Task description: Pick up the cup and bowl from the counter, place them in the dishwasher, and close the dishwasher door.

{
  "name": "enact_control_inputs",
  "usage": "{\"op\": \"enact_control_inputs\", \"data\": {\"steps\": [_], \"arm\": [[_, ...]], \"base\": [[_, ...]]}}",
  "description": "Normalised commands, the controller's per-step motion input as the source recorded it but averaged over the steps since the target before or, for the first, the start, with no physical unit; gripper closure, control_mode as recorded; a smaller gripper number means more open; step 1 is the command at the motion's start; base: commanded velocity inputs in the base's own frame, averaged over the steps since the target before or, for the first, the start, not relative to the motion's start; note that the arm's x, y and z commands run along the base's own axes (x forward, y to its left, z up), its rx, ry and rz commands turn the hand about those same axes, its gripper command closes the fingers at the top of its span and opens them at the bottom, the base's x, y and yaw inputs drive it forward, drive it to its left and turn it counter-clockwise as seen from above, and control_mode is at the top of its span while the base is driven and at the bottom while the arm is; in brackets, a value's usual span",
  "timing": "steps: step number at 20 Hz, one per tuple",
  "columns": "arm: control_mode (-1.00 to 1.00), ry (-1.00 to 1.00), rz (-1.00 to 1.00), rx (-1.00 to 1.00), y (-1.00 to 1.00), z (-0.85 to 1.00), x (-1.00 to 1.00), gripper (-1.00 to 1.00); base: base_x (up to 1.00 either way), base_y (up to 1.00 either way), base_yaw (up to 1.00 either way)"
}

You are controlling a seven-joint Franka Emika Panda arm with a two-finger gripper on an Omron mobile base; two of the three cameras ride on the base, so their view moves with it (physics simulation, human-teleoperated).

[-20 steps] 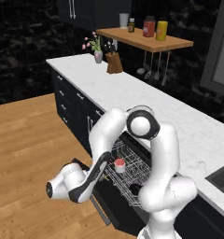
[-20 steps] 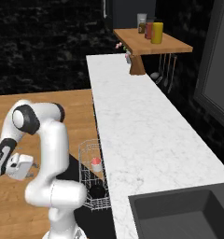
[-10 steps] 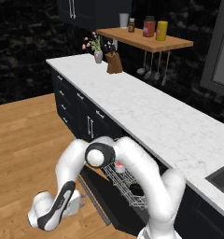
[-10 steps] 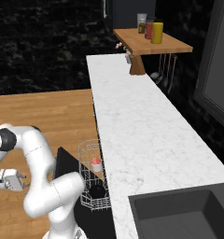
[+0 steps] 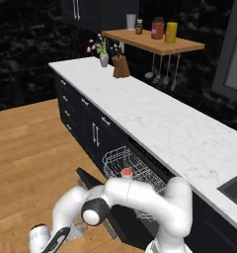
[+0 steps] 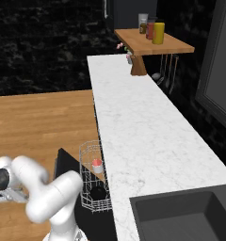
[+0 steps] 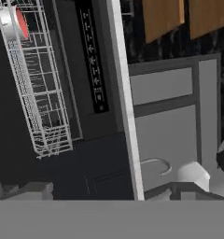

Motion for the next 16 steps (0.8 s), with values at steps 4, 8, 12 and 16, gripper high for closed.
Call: {"op": "enact_control_inputs", "data": {"steps": [4, 8, 12, 16], "arm": [[-1.00, 0.00, -0.12, -0.22, 0.03, -0.74, 0.20, -1.00], [-1.00, 0.00, -0.12, -0.14, 0.00, -0.64, 0.32, -1.00], [-1.00, 0.00, -0.09, -0.11, 0.00, -0.49, 0.45, -1.00], [-1.00, 0.00, -0.02, -0.09, 0.00, -0.46, 0.54, -1.00]], "base": [[0.00, 0.00, 0.00], [0.00, 0.00, 0.00], [0.00, 0.00, 0.00], [0.00, 0.00, 0.00]]}}
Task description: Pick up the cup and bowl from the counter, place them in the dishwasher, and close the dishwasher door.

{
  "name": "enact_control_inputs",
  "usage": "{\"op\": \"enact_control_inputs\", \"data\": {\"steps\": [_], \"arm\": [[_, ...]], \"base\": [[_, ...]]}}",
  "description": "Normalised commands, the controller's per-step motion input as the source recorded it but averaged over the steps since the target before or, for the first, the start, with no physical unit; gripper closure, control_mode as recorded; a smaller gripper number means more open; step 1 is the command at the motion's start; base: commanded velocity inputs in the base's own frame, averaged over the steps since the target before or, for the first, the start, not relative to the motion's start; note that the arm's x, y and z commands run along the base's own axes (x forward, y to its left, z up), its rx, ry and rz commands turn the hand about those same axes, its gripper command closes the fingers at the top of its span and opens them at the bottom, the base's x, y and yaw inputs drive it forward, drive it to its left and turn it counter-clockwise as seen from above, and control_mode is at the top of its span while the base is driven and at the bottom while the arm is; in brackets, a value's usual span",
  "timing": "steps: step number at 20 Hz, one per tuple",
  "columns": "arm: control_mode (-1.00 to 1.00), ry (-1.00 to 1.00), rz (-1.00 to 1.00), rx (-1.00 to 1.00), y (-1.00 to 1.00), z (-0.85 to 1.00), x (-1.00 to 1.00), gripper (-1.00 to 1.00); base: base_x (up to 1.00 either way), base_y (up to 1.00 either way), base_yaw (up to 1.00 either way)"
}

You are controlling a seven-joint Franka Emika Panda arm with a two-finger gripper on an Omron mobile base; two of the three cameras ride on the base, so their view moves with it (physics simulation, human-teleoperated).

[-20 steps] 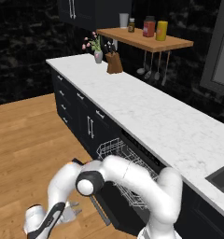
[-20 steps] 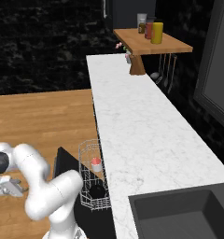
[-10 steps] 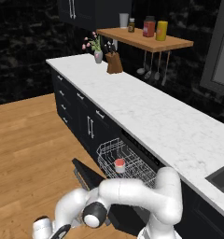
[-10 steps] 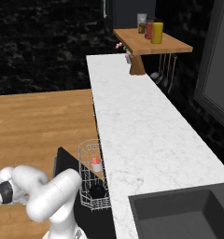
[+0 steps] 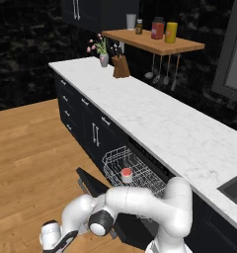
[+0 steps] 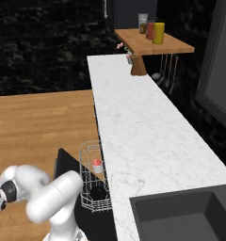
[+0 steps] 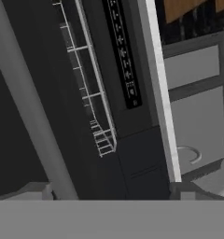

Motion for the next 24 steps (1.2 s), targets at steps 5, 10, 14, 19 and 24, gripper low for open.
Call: {"op": "enact_control_inputs", "data": {"steps": [5, 10, 14, 19, 24], "arm": [[-1.00, 0.01, 0.00, -0.13, 0.00, -0.54, 0.53, -1.00], [-1.00, 0.09, 0.01, -0.12, 0.00, -0.57, 0.40, -1.00], [-1.00, 0.17, 0.02, -0.09, 0.00, -0.56, 0.40, -1.00], [-1.00, 0.12, 0.00, -0.12, 0.00, -0.48, 0.37, -1.00], [-1.00, 0.01, 0.00, -0.19, -0.07, -0.15, 0.33, -1.00]], "base": [[0.00, 0.00, 0.00], [0.00, 0.00, 0.00], [0.00, 0.00, 0.00], [0.00, 0.00, 0.00], [0.00, 0.00, 0.00]]}}
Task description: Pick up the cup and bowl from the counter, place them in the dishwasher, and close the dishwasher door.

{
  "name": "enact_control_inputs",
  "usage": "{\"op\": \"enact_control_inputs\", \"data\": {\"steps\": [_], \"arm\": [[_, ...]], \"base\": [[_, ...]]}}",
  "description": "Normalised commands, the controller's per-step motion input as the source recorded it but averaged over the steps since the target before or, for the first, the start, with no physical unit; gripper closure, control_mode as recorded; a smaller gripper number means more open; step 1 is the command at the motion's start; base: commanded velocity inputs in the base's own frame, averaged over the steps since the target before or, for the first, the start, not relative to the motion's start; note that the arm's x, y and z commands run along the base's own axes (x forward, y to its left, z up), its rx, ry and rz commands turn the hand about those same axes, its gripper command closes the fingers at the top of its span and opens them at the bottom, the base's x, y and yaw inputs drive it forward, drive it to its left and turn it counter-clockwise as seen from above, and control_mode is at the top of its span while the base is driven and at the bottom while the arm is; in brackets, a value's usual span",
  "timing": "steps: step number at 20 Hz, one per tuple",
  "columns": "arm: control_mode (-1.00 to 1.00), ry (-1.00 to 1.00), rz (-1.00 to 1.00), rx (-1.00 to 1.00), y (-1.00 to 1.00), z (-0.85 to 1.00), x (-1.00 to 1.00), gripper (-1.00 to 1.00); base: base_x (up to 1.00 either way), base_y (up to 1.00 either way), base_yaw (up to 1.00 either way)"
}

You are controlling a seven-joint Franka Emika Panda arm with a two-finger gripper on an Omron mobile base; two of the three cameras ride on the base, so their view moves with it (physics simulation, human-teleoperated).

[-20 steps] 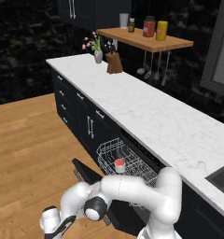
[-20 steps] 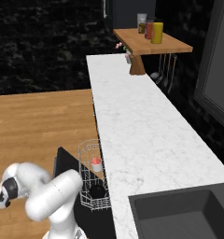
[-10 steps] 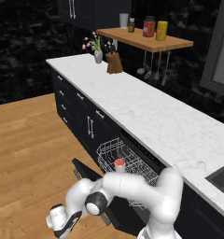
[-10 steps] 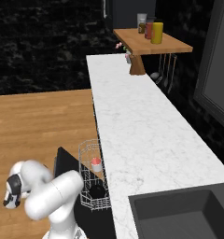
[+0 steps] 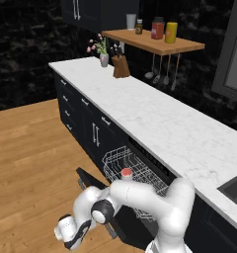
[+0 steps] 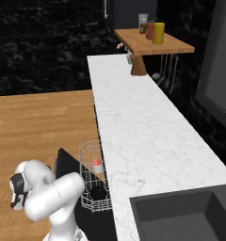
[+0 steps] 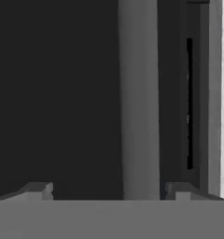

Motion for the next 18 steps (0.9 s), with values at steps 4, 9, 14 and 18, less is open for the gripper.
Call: {"op": "enact_control_inputs", "data": {"steps": [4, 9, 14, 18], "arm": [[-1.00, 0.00, -0.04, -0.22, -0.46, 0.01, 0.23, -1.00], [-1.00, -0.04, -0.08, -0.24, -0.78, 0.20, 0.13, -1.00], [-1.00, 0.00, -0.09, -0.17, -0.99, 0.39, 0.22, -1.00], [-1.00, 0.00, -0.07, -0.10, -1.00, 0.39, 0.29, -1.00]], "base": [[0.00, 0.00, 0.00], [0.00, 0.00, 0.00], [0.00, 0.00, 0.00], [0.00, 0.00, 0.00]]}}
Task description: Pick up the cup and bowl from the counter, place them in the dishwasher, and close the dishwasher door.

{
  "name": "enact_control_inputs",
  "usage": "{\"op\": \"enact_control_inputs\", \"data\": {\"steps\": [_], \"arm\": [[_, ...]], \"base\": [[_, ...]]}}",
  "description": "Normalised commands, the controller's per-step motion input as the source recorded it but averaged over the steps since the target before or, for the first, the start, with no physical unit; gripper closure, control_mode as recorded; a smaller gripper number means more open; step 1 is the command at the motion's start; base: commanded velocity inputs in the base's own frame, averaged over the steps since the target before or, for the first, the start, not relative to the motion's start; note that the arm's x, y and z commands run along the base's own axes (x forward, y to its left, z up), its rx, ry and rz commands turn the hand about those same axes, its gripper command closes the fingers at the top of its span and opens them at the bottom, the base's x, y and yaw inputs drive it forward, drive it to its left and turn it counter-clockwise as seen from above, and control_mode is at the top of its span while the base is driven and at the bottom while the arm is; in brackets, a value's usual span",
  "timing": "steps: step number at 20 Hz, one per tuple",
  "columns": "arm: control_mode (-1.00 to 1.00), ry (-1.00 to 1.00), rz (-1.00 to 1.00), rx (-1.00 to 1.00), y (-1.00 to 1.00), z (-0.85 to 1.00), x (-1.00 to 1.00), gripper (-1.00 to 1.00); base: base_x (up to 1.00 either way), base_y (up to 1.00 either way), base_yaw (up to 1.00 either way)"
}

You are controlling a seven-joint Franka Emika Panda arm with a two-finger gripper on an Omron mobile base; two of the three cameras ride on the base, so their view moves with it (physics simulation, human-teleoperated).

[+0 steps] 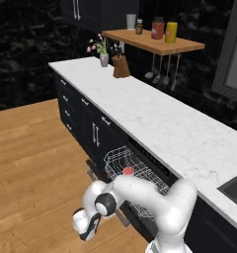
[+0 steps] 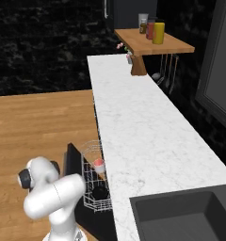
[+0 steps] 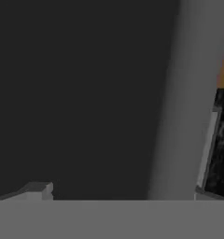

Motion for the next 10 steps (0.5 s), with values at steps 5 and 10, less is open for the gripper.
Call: {"op": "enact_control_inputs", "data": {"steps": [5, 10], "arm": [[-1.00, 0.00, -0.06, -0.06, -1.00, 0.28, 0.35, -1.00], [-1.00, 0.00, -0.05, -0.02, -1.00, 0.13, 0.38, -1.00]], "base": [[0.00, 0.00, 0.00], [0.00, 0.00, 0.00]]}}
